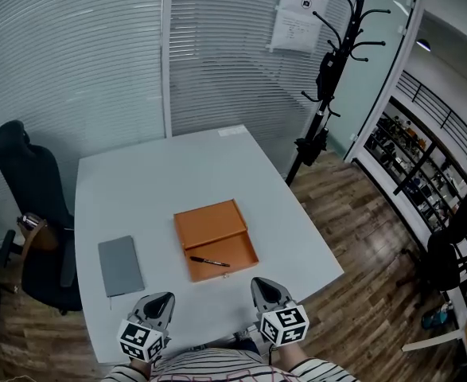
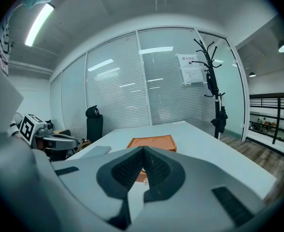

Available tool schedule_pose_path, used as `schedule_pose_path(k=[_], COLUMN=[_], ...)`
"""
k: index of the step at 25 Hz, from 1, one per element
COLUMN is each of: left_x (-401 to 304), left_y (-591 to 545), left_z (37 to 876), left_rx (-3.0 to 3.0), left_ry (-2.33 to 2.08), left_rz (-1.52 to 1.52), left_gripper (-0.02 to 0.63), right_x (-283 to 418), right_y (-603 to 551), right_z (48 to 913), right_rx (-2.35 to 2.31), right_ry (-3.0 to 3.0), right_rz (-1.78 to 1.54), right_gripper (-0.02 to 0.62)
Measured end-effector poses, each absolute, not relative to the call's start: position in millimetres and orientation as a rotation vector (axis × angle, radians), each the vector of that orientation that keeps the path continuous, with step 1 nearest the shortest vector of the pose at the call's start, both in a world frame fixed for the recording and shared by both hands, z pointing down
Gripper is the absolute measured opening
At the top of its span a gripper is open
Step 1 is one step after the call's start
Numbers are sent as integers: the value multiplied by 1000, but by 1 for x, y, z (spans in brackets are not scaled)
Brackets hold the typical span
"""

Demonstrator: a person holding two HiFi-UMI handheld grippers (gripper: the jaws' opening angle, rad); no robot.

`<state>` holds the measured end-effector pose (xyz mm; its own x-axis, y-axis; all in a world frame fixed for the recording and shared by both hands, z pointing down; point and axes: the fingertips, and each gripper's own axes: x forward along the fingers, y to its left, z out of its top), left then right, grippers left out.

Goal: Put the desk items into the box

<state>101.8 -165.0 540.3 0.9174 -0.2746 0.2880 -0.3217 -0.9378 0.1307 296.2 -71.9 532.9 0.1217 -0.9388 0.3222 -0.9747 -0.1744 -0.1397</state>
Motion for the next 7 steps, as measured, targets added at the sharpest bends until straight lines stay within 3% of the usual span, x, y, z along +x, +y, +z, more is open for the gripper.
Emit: schedule_pose_path(k=[7], left_x=[105], left_y=[-168], left_z=[544], left_rx=[2896], left_ry=[-462], left_rz=[401], left_gripper=[25], right_x=[298], right_y=[-78], right_z=[535], right_rx=[2259], right_ry=[-1959], right_rz=[525], right_gripper=[26])
